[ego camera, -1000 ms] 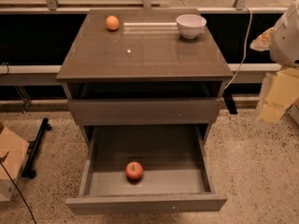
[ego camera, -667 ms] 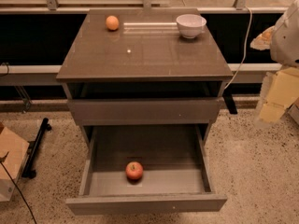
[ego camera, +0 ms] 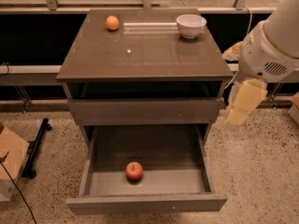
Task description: Pick apple from middle drawer and place on counter
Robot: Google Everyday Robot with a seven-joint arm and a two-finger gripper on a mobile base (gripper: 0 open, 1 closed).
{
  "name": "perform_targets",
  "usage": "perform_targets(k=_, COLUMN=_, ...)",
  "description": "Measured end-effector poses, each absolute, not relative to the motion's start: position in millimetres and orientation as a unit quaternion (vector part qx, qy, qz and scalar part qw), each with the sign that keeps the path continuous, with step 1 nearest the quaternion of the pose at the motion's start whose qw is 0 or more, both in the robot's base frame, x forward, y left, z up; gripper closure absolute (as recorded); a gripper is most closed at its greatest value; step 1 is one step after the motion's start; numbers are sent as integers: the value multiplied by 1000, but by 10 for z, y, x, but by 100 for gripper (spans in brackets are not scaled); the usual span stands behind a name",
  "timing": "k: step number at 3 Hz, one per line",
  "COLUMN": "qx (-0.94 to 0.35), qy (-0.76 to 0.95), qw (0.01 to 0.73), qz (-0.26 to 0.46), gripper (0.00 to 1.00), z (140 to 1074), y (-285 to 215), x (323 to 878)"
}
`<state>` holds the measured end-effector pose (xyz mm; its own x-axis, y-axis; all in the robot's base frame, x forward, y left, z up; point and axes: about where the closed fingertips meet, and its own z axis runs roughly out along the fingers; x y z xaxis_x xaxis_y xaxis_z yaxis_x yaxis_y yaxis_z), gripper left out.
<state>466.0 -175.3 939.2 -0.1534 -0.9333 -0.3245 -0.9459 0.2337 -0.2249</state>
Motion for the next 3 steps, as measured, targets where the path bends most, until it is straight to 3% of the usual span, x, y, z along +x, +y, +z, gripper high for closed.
perform_targets(k=1, qx=-633, qy=746, qw=194, qz=72, gripper=0, z=8986, y=-1606, x=4842)
perform_targets(k=3, qx=-617, qy=754, qw=207, qz=89, gripper=0, z=8817, y=-1546, x=4864)
